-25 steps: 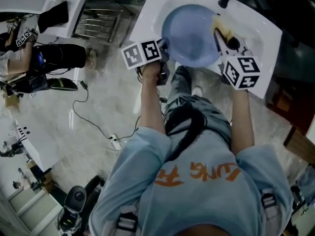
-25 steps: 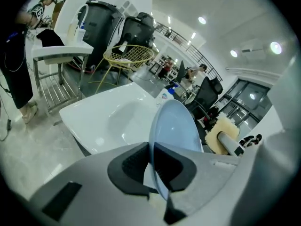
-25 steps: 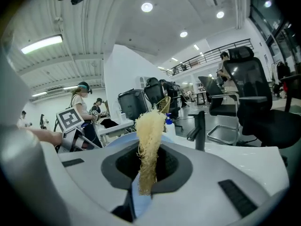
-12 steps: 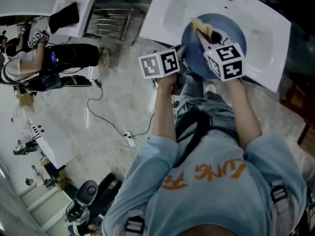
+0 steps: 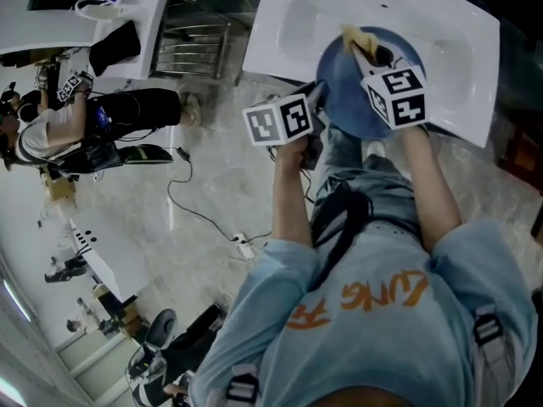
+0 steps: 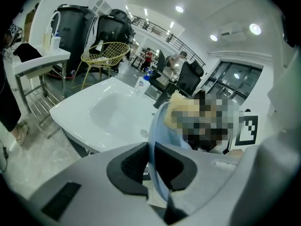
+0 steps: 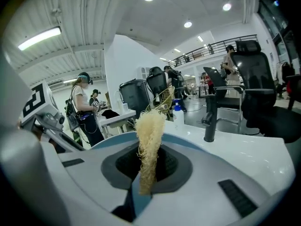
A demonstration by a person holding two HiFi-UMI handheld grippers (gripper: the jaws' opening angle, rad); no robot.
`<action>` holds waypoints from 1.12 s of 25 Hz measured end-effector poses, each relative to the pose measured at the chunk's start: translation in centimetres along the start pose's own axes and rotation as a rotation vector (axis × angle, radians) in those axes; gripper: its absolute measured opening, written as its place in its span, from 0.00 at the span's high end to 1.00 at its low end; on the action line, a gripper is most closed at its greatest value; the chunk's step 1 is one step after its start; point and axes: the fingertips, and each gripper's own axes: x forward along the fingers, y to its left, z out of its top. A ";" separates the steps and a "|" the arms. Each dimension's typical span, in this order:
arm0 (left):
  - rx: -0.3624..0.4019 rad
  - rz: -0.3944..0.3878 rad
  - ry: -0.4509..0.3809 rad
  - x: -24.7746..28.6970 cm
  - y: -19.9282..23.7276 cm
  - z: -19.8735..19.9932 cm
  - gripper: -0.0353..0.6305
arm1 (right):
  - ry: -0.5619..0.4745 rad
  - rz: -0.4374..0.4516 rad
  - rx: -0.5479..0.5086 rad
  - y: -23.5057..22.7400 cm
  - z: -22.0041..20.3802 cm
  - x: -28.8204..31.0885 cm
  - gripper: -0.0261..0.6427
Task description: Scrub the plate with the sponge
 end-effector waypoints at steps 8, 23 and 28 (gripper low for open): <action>0.041 -0.043 0.043 1.5 -2.3 -0.2 0.90 | -0.022 -0.242 0.063 -7.5 -1.7 -4.2 0.91; 0.016 -0.049 0.040 3.4 -3.3 0.7 0.90 | -0.119 -0.285 0.141 -10.6 -0.4 -8.7 0.91; -0.004 -0.028 0.005 2.6 -2.6 1.0 0.90 | -0.174 0.026 0.072 -2.8 2.8 -5.8 0.91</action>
